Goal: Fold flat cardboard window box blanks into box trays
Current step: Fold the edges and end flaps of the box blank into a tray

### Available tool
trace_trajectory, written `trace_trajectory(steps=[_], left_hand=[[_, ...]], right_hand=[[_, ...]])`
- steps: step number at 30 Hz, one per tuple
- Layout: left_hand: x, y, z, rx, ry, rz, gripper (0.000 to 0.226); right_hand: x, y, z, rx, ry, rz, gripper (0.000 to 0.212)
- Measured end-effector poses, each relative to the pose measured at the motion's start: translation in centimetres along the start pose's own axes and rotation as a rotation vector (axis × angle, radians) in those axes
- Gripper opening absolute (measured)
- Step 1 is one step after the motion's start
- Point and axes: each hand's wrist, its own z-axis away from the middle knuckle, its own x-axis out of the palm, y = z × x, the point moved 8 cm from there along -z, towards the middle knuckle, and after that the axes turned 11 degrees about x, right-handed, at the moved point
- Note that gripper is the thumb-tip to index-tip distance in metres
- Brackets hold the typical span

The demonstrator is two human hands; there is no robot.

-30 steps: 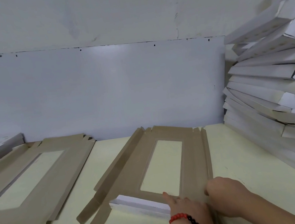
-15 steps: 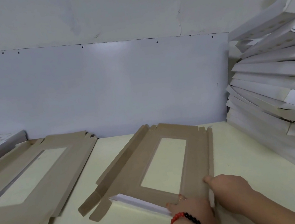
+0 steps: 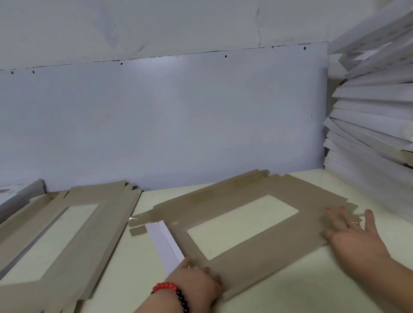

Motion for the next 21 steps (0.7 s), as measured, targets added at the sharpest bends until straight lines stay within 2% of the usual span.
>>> trace_trajectory(steps=[3,7,10,14,16,20,21], left_hand=[[0.6,-2.3,0.3,-0.067,-0.017,-0.049,0.044],[0.9,-4.8,0.1,-0.261,0.029,-0.034,0.051],[0.7,-4.8,-0.6,-0.318,0.103,0.028,0.063],[-1.0,-1.4,-3.0,-0.254,0.26,0.136,0.068],[-2.0,0.7,-4.5,-0.204,0.323,0.197,0.067],[-3.6,4.5,-7.1,-0.171,0.376,0.322,0.054],[-3.7,4.7,-7.4,-0.192,0.373,0.36,0.049]], right_hand=[[0.0,-0.5,-0.2,-0.142,-0.004,-0.022,0.052],[-0.9,-1.1,0.6,-0.233,-0.04,-0.143,0.019],[-1.9,-1.9,1.2,-0.272,-0.034,-0.135,0.025],[-4.0,-4.4,3.2,-0.362,-0.039,-0.062,0.026],[-5.2,-6.4,4.9,-0.397,-0.06,-0.058,0.029],[-9.4,-9.6,8.2,-0.433,0.138,-0.194,0.027],[-9.5,-10.1,8.9,-0.441,0.103,-0.204,0.026]])
